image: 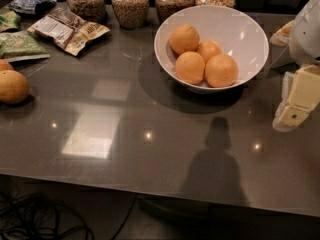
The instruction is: Pick orange from white bowl
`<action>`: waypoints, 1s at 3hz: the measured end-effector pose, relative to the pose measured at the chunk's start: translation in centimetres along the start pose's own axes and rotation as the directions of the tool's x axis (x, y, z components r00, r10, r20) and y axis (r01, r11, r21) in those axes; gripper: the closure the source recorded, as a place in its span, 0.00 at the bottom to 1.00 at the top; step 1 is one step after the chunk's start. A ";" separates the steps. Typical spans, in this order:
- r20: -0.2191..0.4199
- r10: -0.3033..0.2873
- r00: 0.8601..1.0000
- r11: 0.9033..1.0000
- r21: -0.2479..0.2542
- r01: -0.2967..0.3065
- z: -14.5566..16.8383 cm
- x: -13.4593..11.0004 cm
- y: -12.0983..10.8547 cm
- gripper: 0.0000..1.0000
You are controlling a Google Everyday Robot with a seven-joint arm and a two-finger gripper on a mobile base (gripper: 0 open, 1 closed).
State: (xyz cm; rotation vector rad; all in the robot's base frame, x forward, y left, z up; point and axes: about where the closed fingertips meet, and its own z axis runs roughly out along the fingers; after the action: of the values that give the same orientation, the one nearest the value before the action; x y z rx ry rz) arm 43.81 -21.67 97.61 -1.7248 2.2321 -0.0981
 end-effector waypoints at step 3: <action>0.194 0.071 0.978 0.997 0.026 -0.078 -0.1 -2.4 -3.0 0.00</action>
Offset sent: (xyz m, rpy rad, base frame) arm 0.0114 0.0061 0.0040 0.1011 -0.0273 -0.0088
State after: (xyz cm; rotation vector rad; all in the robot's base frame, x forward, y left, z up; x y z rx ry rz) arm 47.16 -20.24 98.93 -1.5599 2.1376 0.0473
